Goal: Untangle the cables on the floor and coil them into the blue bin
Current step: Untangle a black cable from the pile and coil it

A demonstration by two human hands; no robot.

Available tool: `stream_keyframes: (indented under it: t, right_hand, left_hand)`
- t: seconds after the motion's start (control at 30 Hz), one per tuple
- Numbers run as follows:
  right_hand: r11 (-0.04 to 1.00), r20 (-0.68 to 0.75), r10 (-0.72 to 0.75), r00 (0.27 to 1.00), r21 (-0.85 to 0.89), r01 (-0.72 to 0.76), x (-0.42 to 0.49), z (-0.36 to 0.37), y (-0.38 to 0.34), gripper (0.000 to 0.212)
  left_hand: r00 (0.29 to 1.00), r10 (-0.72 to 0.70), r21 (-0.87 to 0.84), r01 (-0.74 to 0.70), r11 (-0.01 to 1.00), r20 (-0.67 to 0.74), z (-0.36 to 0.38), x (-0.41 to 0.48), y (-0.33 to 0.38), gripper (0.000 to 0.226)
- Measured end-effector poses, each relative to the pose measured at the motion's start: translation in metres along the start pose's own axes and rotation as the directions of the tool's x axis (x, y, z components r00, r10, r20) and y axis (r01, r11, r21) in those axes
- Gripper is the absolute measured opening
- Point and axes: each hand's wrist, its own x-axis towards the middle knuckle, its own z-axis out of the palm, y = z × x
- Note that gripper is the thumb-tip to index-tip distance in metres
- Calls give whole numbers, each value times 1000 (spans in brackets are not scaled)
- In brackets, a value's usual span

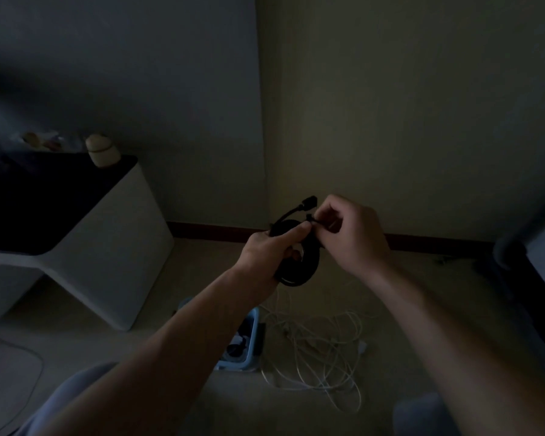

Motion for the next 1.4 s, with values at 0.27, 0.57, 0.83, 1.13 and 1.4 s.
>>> stream_keyframes:
  t: [0.27,0.57,0.83,1.13,1.4]
  right_hand:
    - [915,301,157,941,315,-253,1,-13,2,7]
    - [747,192,437,879,466,-474,3,-19,1,16]
    - [303,287,594,751,786,-540,5,-4,-8,24]
    - [504,12,606,795,768,-396,13,-26,0,24]
    - [896,266,280,922,272,-350,-3,-27,-9,33]
  left_hand:
    - [995,17,48,-22,999,99,-5,-2,2,41]
    - [996,27,125,-38,991,91,-8,4,1,34]
    - [998,7,124,-16,992,70,-1,7,-6,10]
    - [999,28,110,-24,994,-32,-6,12,-7,42]
    - [997,-46,-255,29,967,-58,-4,11,-4,43]
